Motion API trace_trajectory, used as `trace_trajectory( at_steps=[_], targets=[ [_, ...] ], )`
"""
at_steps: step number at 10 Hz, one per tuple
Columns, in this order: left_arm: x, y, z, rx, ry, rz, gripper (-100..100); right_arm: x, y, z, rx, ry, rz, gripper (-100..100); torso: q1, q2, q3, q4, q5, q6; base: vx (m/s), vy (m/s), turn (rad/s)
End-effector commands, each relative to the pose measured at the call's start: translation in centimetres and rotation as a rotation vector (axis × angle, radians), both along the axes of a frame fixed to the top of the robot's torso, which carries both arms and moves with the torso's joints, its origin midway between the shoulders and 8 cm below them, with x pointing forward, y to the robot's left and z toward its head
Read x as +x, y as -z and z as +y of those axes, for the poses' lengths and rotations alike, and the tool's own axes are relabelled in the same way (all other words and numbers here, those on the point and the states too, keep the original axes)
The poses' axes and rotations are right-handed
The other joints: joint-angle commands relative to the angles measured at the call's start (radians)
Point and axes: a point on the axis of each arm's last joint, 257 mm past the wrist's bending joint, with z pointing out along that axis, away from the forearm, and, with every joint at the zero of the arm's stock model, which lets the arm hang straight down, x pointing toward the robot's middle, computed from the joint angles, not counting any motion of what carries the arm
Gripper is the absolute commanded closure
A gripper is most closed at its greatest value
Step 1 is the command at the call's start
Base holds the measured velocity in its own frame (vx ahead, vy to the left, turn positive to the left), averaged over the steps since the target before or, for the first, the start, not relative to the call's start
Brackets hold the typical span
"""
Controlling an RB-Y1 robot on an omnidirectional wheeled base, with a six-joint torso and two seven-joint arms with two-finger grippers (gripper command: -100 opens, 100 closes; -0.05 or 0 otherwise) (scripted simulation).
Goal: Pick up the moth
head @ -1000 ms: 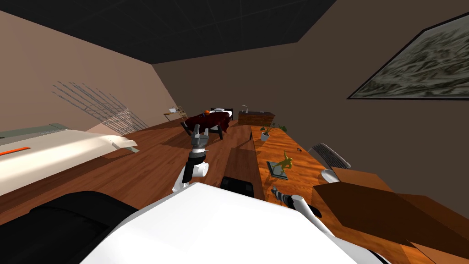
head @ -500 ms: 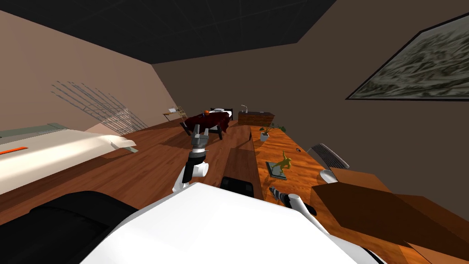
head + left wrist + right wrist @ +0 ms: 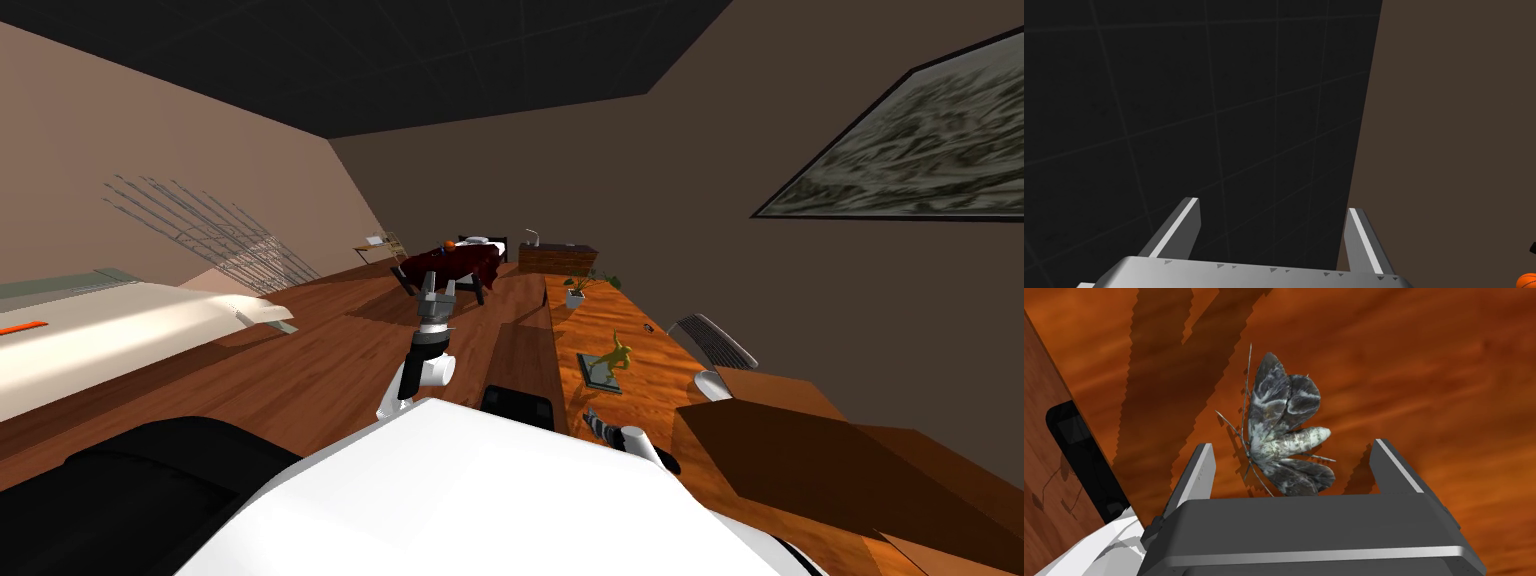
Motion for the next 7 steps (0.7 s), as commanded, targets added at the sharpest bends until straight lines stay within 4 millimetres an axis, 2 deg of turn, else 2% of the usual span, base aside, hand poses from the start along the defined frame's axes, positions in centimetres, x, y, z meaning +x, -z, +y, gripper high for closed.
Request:
trace_trajectory(
  at_steps=[1,2,6,7],
  targets=[
    [0.0,0.0,0.0,0.0,0.0,0.0,0,0.0,0.0,0.0,0.0,0.0,0.0,-100,0.0,0.0,0.0,0.0,0.0,0.0,0.001,-0.007,0.0],
    [0.0,0.0,0.0,0.0,0.0,0.0,0,0.02,0.0,0.07,0.002,0.004,0.0,100,0.0,0.0,0.0,0.0,0.0,0.0,0.0,0.0,0.0],
    [0.0,0.0,0.0,0.0,0.0,0.0,0,0.07,0.01,0.19,0.003,-0.001,0.0,100,-0.005,-0.002,-0.002,-0.001,-0.002,0.001,0.0,0.0,0.0],
    [0.0,0.0,0.0,0.0,0.0,0.0,0,0.08,0.01,0.21,0.004,0.0,0.0,0,-0.005,-0.002,-0.002,-0.001,-0.002,0.001,0.0,0.0,0.0]
  ],
)
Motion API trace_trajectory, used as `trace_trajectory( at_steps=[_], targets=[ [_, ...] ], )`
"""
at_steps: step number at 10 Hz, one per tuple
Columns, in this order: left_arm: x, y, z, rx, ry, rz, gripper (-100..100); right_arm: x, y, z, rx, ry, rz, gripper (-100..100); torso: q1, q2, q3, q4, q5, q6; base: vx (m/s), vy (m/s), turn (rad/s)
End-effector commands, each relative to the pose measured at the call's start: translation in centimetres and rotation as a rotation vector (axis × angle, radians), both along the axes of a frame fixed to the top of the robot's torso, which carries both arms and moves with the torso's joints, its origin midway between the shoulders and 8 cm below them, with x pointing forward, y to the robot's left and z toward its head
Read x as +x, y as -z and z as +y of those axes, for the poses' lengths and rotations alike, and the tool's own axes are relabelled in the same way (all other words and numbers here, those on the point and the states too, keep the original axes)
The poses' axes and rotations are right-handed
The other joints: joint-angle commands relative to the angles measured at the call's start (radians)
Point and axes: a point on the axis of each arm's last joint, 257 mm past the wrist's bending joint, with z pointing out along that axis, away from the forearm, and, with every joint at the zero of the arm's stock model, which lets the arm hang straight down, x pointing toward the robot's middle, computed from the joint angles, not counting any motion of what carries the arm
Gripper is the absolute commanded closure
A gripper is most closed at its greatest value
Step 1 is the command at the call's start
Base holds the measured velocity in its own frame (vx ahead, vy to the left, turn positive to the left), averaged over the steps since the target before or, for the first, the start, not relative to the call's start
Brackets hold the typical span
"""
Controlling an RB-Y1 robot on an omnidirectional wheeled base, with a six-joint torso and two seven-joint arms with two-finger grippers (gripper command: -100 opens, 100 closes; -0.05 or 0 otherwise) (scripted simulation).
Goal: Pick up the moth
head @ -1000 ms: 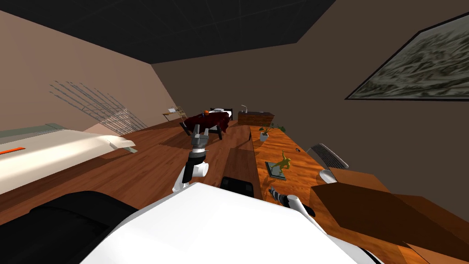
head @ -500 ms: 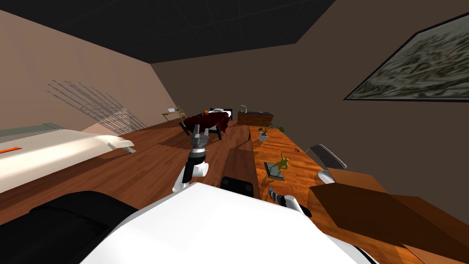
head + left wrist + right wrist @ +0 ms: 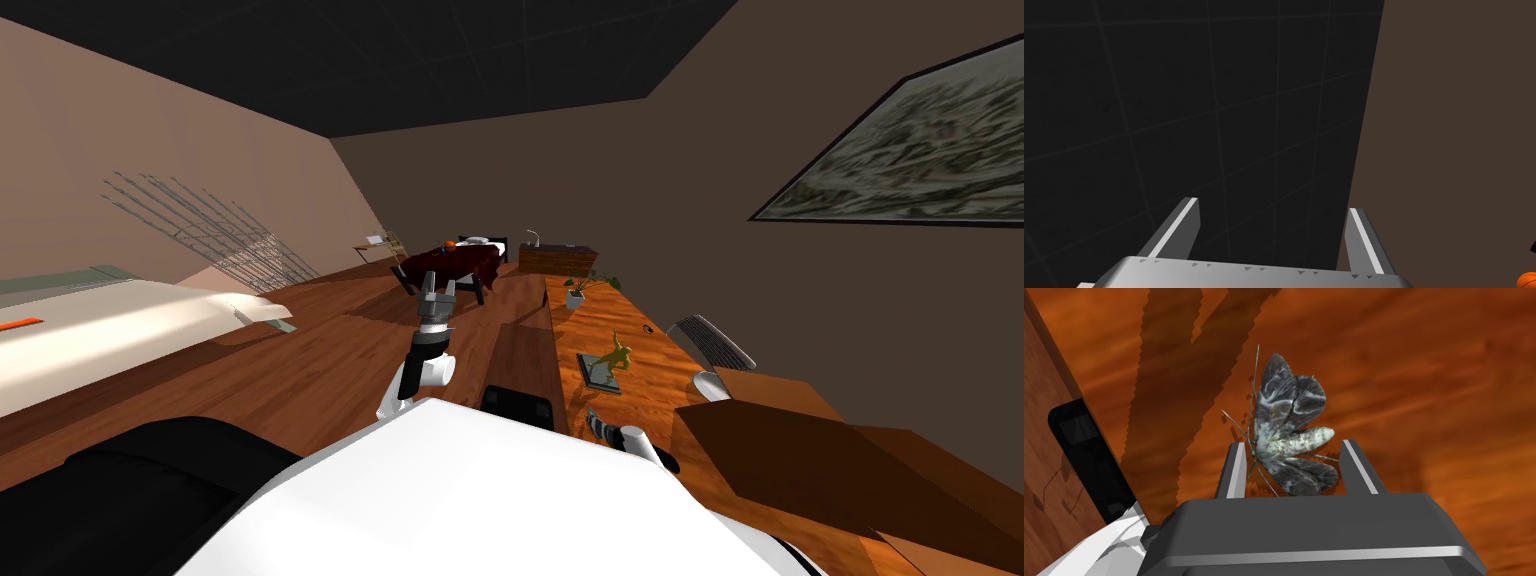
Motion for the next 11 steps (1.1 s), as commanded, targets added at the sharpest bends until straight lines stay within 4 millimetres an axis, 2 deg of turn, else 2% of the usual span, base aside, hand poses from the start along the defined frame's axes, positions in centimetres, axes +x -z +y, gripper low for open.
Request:
trace_trajectory(
  at_steps=[1,2,3,4,6,7,10,11],
  targets=[
    [0.0,0.0,0.0,0.0,0.0,0.0,0,0.3,-0.7,-1.8,-0.001,0.014,-0.001,100,0.0,0.0,0.0,0.0,0.0,0.0,-0.025,0.065,0.009],
    [0.0,0.0,0.0,0.0,0.0,0.0,0,-2.0,-0.1,-2.0,-0.008,-0.01,0.037,100,0.003,0.001,0.0,0.0,0.001,0.0,-0.023,0.076,0.012],
    [0.0,0.0,0.0,0.0,0.0,0.0,0,-0.5,-0.5,-1.8,-0.022,-0.05,0.011,100,0.004,0.002,0.001,-0.001,0.001,0.002,-0.022,0.039,-0.034],
    [0.0,0.0,0.0,0.0,0.0,0.0,0,-1.4,-0.3,-1.9,-0.023,-0.049,0.029,100,0.003,0.002,0.001,0.0,0.0,0.001,-0.006,0.01,0.009],
    [0.0,0.0,0.0,0.0,0.0,0.0,0,1.3,-1.1,-1.8,-0.006,0.001,-0.019,100,0.0,0.0,0.0,0.0,0.0,0.001,0.001,-0.008,0.0],
    [0.0,0.0,0.0,0.0,0.0,0.0,0,0.5,-1.5,-3.3,-0.002,0.015,-0.001,100,0.0,-0.001,-0.001,0.0,0.0,0.001,-0.009,0.052,0.035],
    [0.0,0.0,0.0,0.0,0.0,0.0,0,0.6,-1.5,-3.3,-0.006,0.005,-0.003,100,0.003,0.001,0.0,-0.001,0.0,0.002,-0.016,0.037,-0.011],
    [0.0,0.0,0.0,0.0,0.0,0.0,0,0.5,-1.5,-3.2,-0.003,0.01,-0.001,0,0.001,0.001,0.0,-0.001,0.0,0.002,0.0,0.0,0.0]
  ],
)
